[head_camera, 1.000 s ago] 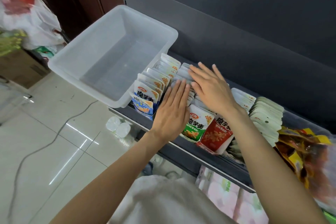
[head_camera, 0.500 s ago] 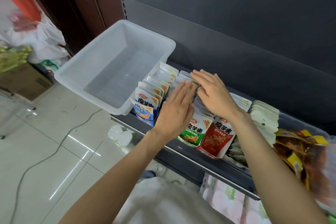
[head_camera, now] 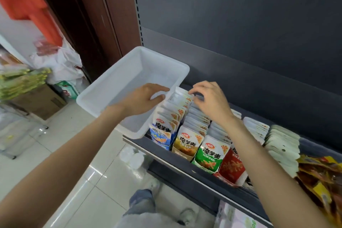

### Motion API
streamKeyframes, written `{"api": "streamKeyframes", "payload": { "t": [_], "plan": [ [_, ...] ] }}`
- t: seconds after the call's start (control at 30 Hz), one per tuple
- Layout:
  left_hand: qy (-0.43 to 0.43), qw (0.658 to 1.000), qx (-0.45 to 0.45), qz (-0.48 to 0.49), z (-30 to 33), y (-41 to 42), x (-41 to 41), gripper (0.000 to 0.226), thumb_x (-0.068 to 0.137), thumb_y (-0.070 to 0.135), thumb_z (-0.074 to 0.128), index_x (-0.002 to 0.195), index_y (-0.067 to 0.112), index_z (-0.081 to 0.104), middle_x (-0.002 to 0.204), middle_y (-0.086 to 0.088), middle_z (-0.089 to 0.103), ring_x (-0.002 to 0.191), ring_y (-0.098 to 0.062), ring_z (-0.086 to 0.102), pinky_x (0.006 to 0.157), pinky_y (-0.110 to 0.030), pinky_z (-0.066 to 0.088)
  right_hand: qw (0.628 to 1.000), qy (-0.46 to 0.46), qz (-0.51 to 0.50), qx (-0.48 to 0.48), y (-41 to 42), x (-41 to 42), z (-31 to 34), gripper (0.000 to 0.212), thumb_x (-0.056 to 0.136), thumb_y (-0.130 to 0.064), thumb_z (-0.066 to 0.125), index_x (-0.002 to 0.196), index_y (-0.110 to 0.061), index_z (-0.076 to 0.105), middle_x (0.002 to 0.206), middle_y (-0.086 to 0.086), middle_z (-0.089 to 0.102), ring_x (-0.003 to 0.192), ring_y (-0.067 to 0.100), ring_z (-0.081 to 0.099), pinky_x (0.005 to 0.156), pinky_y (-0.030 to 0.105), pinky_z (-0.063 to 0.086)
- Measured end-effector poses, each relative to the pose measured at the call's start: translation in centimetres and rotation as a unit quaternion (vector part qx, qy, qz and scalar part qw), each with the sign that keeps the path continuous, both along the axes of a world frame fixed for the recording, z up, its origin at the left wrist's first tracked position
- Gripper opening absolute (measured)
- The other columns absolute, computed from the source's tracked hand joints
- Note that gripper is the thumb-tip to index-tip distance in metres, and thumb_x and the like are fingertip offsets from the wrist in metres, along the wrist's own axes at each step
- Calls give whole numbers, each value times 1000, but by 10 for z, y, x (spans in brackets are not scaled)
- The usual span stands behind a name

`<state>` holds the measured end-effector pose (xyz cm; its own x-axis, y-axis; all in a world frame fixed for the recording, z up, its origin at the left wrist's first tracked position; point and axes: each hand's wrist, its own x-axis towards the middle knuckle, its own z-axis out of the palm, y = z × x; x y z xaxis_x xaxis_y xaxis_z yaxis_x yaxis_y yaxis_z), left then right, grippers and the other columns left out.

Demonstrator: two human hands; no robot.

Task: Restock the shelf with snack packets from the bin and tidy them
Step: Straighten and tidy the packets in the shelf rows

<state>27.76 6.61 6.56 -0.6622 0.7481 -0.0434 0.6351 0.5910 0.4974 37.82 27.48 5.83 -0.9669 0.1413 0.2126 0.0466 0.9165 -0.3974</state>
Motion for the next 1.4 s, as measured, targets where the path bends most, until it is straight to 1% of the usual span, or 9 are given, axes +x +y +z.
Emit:
{"api": "streamKeyframes", "payload": {
  "t": [0.13,0.23,0.43,0.6,0.77,1.0,1.23,1.37,1.4],
  "plan": [
    [-4,993,-44,-106,-16,20,-37,27,98,22,46,117,21,64,117,-3,61,102,-19,54,87,-18,33,991,-81,-33,97,-7,-19,-11,28,94,-20,53,119,-22,65,135,0,49,121,24,38,98,36,33],
    [-21,982,-64,-177,-21,29,-55,24,95,32,51,109,25,69,103,0,63,83,-12,52,83,-26,42,984,-105,-68,129,-12,-27,-13,30,93,-23,53,121,-22,64,135,-1,48,122,24,37,98,36,33],
    [-87,953,-46,-285,-22,29,-74,17,94,31,54,100,26,70,99,8,67,87,-8,59,81,-18,42,976,-108,-125,138,-22,-38,-10,31,87,-23,63,117,-20,57,124,-2,55,118,21,42,93,33,32],
    [-108,961,-31,-254,-30,38,-82,9,92,24,58,92,23,67,85,6,71,73,-4,61,82,-27,49,966,-169,-133,146,-31,-49,-11,29,84,-31,65,109,-20,54,111,-3,61,111,20,43,91,34,31],
    [-73,968,-25,-239,-39,44,-80,16,83,32,69,96,23,70,87,6,66,72,-5,53,71,-17,43,962,-196,-98,164,-30,-54,-11,26,86,-35,63,106,-21,56,108,-5,60,105,18,44,89,34,30],
    [71,957,-122,-252,-48,43,-74,31,84,40,64,113,30,63,109,5,58,95,-16,58,80,-28,46,966,-202,-63,148,-26,-60,-12,21,84,-29,67,101,-20,59,103,-5,61,99,16,48,83,30,28],
    [76,968,-70,-229,-53,40,-69,19,87,35,63,102,26,68,100,5,60,88,-15,58,73,-27,45,959,-199,-74,185,-30,-63,-14,20,83,-30,66,99,-19,61,98,-2,65,95,19,54,82,34,29],
    [88,972,1,-219,-60,33,-65,3,77,21,73,78,23,71,77,5,61,68,-18,58,57,-23,35,953,-219,-53,204,-31,-61,-16,27,84,-37,66,104,-19,64,105,0,60,102,21,51,84,34,30],
    [92,971,20,-220,-62,31,-65,10,71,16,78,71,23,70,69,6,59,61,-17,56,53,-22,33,955,-216,-55,193,-32,-61,-16,25,84,-35,66,103,-19,65,105,-1,59,102,21,51,84,33,30]
  ]
}}
